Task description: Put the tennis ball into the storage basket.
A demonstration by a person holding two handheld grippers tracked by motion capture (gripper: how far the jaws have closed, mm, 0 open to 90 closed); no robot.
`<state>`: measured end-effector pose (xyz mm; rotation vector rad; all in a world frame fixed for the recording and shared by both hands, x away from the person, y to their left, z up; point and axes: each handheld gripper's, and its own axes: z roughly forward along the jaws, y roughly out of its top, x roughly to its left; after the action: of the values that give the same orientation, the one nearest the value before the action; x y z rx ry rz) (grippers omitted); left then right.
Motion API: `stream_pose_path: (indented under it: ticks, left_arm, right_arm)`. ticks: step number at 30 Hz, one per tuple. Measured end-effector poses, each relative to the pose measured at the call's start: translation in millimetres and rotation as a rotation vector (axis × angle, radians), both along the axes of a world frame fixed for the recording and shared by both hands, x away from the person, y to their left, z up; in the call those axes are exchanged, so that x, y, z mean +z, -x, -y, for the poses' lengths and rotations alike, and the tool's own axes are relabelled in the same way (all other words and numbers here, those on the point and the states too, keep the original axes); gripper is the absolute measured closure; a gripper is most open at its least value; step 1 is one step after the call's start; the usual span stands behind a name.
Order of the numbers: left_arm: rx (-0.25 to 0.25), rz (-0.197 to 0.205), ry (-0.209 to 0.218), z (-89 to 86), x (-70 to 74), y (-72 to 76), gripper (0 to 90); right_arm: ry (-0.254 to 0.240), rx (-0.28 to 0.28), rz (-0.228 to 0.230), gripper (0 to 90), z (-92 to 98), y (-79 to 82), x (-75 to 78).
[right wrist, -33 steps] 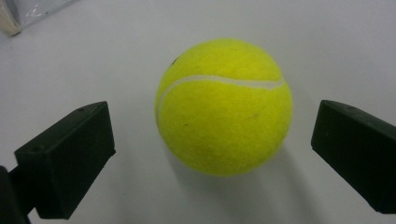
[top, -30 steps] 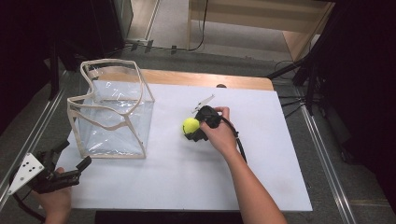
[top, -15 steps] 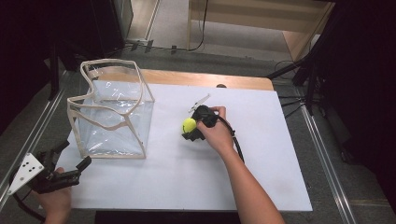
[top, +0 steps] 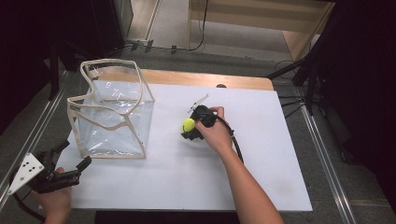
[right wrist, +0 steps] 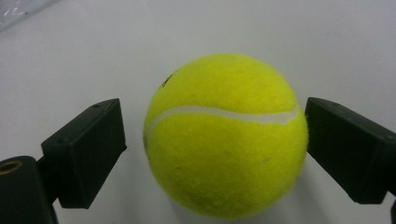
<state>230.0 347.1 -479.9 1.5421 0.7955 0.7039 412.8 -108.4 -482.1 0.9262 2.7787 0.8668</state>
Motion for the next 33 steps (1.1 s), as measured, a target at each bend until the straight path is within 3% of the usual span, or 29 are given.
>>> stream_pose_path:
  ticks: [12, 14, 19, 20, 33]
  left_arm:
    - [-0.004, -0.001, 0.001, -0.4, 0.1, -0.2, 5.3]
    - [-0.004, -0.002, 0.002, -0.7, 0.1, -0.3, 5.3]
    - [-0.004, -0.002, 0.004, -0.4, 0.1, -0.2, 5.3]
    - [-0.003, -0.002, 0.004, -0.4, 0.1, -0.2, 5.3]
    - [-0.003, -0.002, 0.002, -0.5, 0.1, -0.3, 5.3]
  right_arm:
    - [0.021, 0.0, -0.006, 6.3, -3.4, -2.1, -4.4]
    - [0.024, -0.011, 0.003, 13.9, -4.0, -2.4, -5.1]
    - [0.031, -0.006, -0.002, 15.9, -4.2, -2.8, -6.1]
    - [0.034, -0.005, 0.002, 21.7, -3.9, -3.0, -6.7]
    - [0.033, 0.001, 0.002, 23.6, -4.1, -2.7, -5.0]
